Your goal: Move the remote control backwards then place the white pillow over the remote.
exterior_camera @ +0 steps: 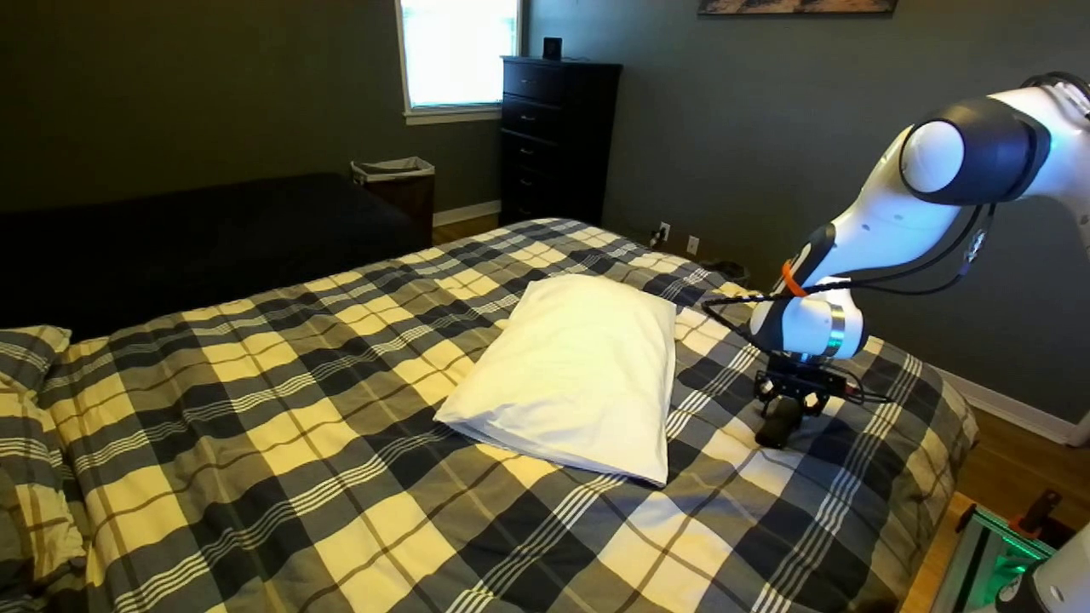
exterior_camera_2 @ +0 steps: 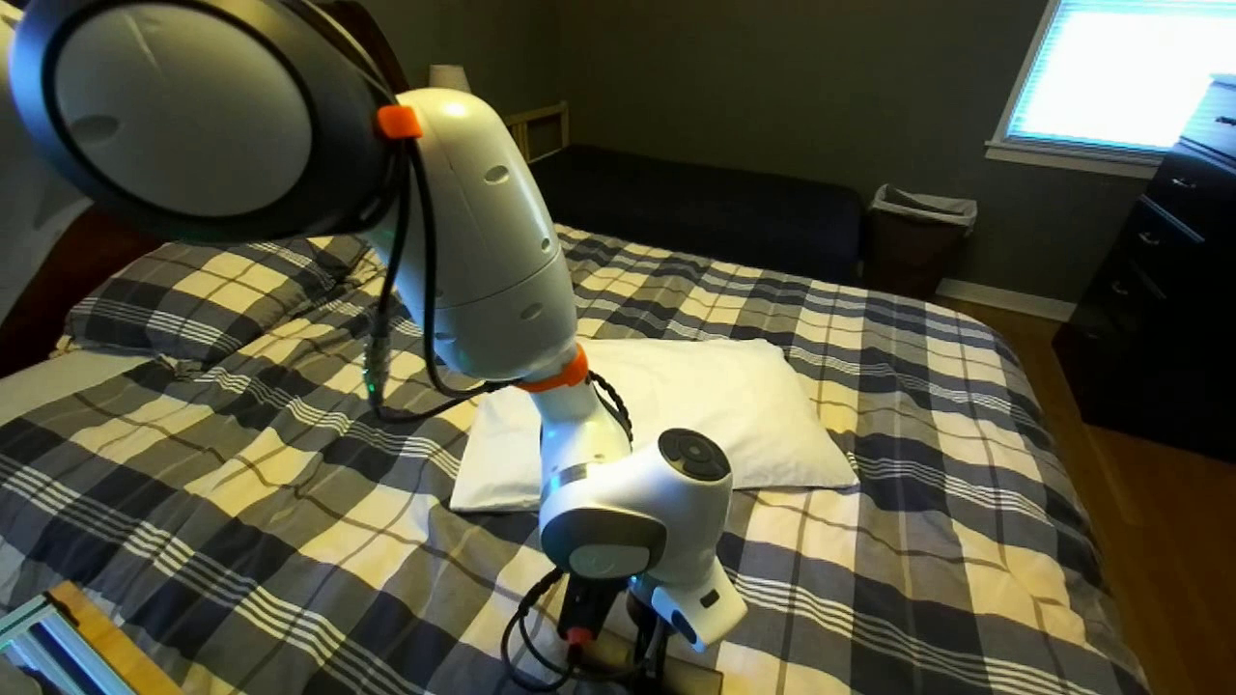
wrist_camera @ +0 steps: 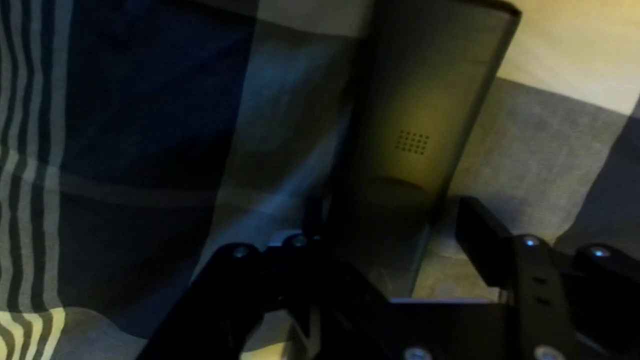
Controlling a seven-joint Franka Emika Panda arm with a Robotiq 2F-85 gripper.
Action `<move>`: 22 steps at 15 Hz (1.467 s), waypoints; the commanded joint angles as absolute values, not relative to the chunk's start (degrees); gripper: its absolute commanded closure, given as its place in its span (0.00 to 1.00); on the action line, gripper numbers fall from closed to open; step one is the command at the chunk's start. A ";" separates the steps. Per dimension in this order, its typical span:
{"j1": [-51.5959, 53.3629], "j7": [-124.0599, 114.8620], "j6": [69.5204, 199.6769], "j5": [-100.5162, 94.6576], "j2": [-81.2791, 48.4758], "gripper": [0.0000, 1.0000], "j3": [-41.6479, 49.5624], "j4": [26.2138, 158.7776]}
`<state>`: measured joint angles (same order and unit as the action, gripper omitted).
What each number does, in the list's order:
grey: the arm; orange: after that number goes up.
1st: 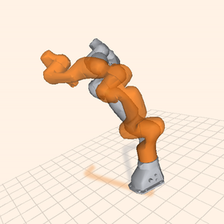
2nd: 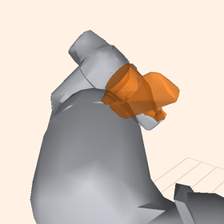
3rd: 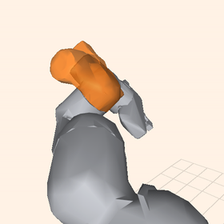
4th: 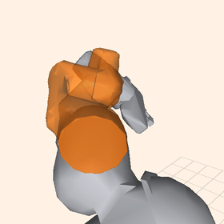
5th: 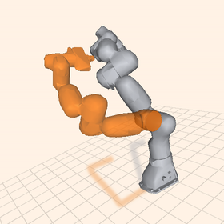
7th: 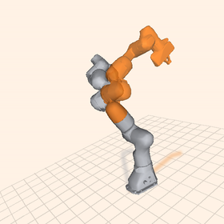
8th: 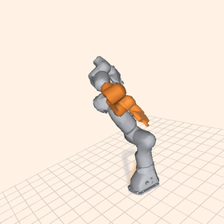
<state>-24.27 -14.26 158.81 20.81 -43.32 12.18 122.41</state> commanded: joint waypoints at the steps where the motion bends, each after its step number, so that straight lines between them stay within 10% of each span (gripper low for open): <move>1: -26.37 -13.29 158.20 22.78 -43.96 0.61 10.36 121.01; 22: -21.15 -18.81 150.20 24.94 -38.99 0.72 6.49 114.73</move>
<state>-23.47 -15.59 152.06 23.42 -38.07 4.15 116.33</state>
